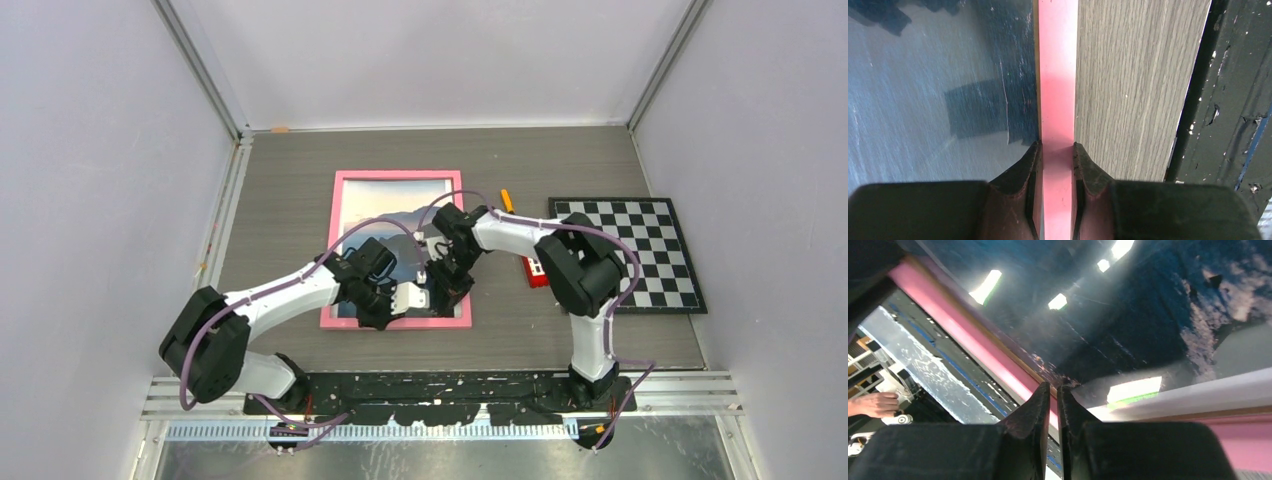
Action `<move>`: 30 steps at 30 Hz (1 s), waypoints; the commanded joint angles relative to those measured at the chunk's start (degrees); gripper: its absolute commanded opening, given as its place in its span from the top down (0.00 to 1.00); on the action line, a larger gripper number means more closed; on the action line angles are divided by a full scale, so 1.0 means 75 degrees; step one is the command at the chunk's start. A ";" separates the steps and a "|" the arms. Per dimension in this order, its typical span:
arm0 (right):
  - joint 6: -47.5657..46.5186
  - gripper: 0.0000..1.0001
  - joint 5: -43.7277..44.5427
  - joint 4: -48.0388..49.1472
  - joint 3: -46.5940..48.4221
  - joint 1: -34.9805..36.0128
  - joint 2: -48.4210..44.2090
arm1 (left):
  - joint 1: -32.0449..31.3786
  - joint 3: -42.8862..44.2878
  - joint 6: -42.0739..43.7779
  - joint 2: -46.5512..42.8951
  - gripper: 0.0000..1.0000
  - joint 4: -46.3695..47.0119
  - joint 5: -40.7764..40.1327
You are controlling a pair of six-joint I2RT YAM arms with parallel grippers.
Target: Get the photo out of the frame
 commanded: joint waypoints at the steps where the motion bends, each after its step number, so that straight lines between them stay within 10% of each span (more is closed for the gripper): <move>1: -0.0107 0.86 0.1123 -0.0111 0.0228 0.0114 0.0411 | 0.0022 0.0309 -0.0138 -0.0588 1.00 0.0260 0.0412; 30: 0.0814 0.65 0.1533 0.1527 0.1628 0.0287 0.1128 | 0.0168 -0.0256 0.0291 -0.0654 1.00 0.0900 0.0696</move>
